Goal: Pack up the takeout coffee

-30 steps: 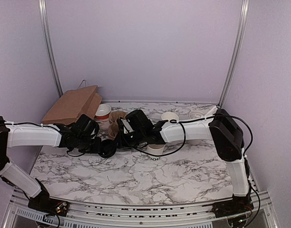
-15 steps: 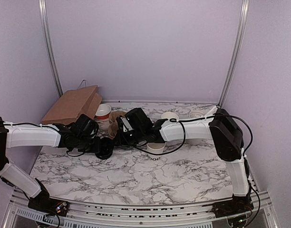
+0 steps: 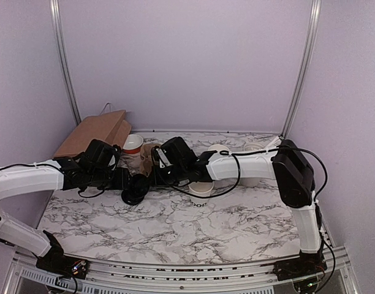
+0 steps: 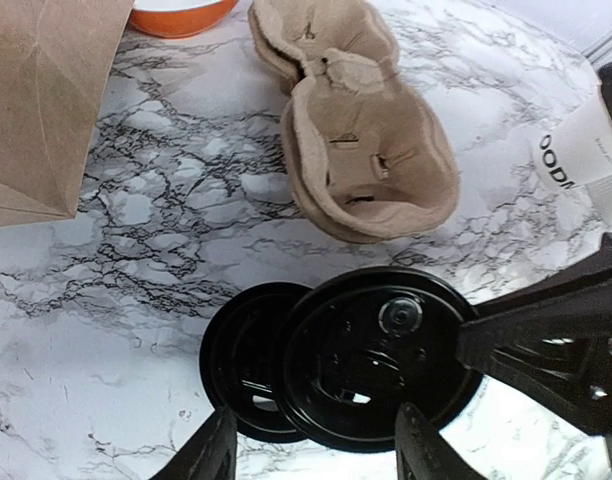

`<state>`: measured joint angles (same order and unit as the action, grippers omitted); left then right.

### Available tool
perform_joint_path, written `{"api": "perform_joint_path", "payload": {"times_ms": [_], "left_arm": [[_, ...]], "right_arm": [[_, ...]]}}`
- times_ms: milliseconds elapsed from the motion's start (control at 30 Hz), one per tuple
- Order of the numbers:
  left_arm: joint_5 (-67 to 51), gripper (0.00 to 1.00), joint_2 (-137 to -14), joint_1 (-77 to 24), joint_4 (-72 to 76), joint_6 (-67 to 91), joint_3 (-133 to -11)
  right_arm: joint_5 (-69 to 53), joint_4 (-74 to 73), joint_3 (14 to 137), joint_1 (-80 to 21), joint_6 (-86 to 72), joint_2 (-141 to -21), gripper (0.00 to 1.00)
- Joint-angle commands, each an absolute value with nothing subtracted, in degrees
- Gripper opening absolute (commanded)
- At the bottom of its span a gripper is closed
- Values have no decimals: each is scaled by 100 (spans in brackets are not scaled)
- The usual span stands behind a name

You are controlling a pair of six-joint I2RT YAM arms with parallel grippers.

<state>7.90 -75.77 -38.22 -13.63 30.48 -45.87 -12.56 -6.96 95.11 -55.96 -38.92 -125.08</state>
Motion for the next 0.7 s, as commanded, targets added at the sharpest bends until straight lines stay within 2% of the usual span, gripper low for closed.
{"api": "perform_joint_path", "payload": {"times_ms": [0,333,667], "left_arm": [[118,57,-7067,-3841,-1421,2906,-4744],[-840,61,-6425,-3841,-1098,2967,-4984],[-1259,62,-6635,-3841,-649,3316,-5393]], "right_arm": [[-840,-908,9669,-5596,-3563,-12059,0],[-251,-1194,9464,-5590,-3153,-11401,0],[710,-1690,8951,-5560,-2630,-10353,0]]}}
